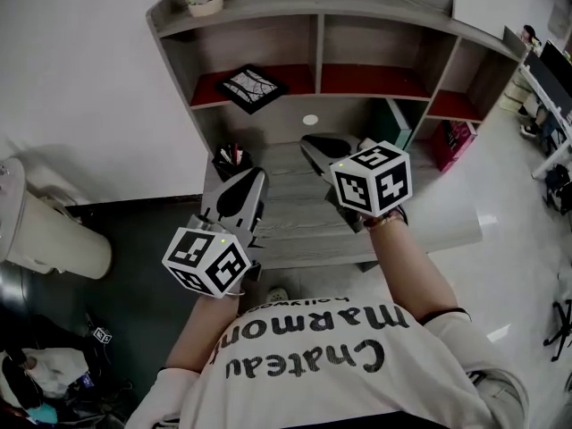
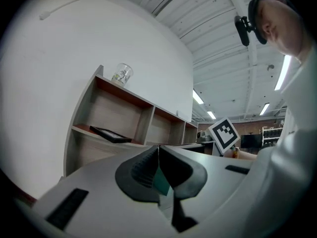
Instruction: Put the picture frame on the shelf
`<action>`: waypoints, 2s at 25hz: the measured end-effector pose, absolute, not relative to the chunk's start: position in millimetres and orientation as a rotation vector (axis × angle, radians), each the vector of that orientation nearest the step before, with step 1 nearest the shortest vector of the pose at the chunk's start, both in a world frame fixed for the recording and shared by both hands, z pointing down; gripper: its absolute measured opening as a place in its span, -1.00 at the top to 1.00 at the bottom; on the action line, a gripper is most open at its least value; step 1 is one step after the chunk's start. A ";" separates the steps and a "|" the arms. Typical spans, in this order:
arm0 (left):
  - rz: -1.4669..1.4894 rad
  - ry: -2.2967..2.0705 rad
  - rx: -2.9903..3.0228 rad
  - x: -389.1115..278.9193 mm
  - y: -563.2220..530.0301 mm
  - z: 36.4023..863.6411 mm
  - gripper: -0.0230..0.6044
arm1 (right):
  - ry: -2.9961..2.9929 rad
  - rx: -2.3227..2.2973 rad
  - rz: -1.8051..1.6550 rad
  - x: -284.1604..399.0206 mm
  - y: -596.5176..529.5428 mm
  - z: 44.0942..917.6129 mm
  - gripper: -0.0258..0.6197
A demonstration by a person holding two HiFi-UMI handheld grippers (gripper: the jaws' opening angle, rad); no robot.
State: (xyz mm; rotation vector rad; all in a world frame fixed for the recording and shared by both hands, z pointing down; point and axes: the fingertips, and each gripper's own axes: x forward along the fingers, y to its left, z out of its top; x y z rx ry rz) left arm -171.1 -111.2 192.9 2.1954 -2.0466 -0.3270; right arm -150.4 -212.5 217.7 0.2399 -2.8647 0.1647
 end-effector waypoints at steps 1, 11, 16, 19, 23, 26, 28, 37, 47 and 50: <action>-0.331 -2.057 2.185 -166.0 -108.1 193.2 0.86 | -2.875 0.230 0.175 -144.5 -209.7 216.7 0.90; -0.339 -2.144 2.104 -113.8 -73.5 206.2 0.86 | -2.987 0.102 0.151 -81.1 -167.0 204.0 0.90; -0.346 -2.169 2.075 -92.1 -60.9 214.4 0.86 | -3.021 0.050 0.094 -52.9 -152.7 197.5 0.90; -0.341 -2.179 2.061 -81.2 -55.0 219.0 0.86 | -3.029 0.036 0.079 -38.4 -146.4 199.3 0.90; -0.342 -2.188 2.040 -72.5 -50.4 224.5 0.86 | -3.024 0.030 0.095 -27.9 -145.2 207.8 0.90; -0.337 -2.193 2.021 -68.8 -47.4 229.6 0.86 | -3.009 0.029 0.113 -23.6 -145.4 216.3 0.90; -0.337 -2.199 2.010 -67.8 -45.5 231.5 0.86 | -3.006 0.026 0.123 -20.8 -145.3 219.3 0.90; -0.335 -2.205 1.990 -69.3 -43.6 235.5 0.86 | -2.969 0.026 0.083 -24.9 -144.3 232.0 0.90; -0.332 -2.204 1.979 -75.1 -46.3 237.2 0.86 | -2.943 0.006 0.061 -33.2 -143.2 238.3 0.90; -0.330 -2.202 1.971 -78.0 -46.9 239.9 0.86 | -2.936 -0.002 0.065 -36.9 -143.1 242.3 0.90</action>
